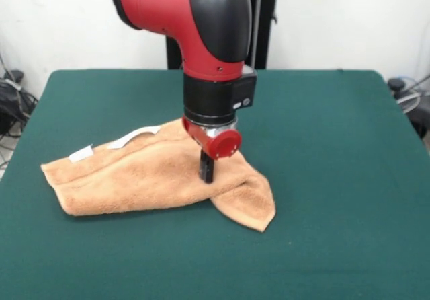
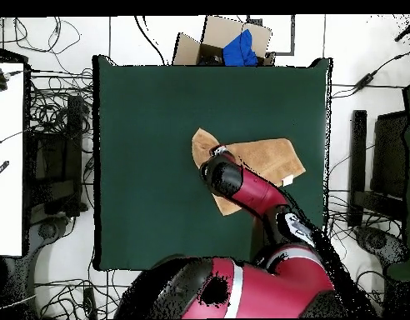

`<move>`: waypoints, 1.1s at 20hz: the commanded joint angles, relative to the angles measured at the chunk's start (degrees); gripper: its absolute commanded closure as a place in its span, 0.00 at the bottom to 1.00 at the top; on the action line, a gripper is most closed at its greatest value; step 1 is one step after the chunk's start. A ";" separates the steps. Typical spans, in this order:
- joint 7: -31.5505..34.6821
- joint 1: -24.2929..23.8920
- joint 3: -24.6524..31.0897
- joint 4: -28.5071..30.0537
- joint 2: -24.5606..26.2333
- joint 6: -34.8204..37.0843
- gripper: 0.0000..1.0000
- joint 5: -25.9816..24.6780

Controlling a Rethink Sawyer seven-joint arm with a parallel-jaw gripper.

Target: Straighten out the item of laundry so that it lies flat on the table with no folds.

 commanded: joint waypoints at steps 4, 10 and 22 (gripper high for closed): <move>12.33 2.12 4.41 10.84 0.01 10.97 1.00 5.96; 13.38 7.58 -2.20 9.71 -1.04 11.96 1.00 7.90; 10.55 8.52 -5.28 6.42 -3.29 18.41 0.00 7.25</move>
